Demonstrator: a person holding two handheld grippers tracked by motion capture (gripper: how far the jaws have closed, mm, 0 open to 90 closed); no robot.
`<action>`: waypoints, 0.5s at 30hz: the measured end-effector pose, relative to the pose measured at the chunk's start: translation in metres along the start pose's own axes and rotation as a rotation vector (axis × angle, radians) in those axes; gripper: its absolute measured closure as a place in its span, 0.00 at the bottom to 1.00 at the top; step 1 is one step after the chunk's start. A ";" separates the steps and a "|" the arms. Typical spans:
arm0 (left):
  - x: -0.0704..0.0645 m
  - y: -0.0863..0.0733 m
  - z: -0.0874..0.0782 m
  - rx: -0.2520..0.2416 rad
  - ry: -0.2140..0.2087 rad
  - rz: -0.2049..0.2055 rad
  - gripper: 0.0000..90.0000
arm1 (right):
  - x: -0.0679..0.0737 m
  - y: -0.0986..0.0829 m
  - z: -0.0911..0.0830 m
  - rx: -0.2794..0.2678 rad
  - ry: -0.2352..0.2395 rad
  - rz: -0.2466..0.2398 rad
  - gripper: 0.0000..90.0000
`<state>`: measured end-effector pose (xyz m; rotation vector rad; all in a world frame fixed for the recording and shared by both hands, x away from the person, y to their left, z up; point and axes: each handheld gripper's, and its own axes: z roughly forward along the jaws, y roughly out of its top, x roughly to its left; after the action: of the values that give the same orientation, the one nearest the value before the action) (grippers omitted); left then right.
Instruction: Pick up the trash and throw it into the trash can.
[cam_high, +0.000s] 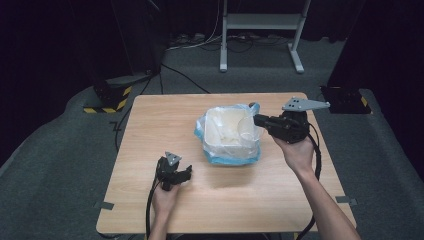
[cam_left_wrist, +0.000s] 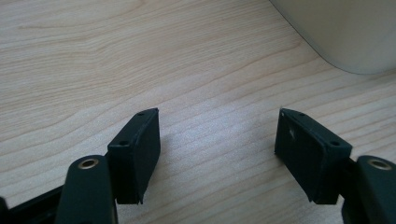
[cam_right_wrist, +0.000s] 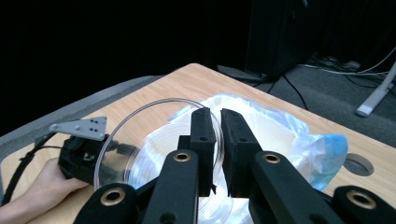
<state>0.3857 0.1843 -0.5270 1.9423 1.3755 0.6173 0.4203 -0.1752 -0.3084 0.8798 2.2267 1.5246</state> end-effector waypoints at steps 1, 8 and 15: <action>0.000 0.000 0.000 0.000 0.000 0.000 0.34 | -0.002 0.001 0.002 -0.005 -0.006 0.003 0.93; 0.000 0.000 0.000 0.000 0.000 0.000 0.34 | -0.008 0.005 0.010 -0.013 -0.024 0.017 0.93; 0.000 0.000 0.000 0.000 0.000 0.000 0.34 | -0.010 0.008 0.022 -0.012 -0.049 0.008 0.93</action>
<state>0.3857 0.1843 -0.5270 1.9422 1.3753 0.6172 0.4428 -0.1629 -0.3107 0.9136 2.1800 1.5013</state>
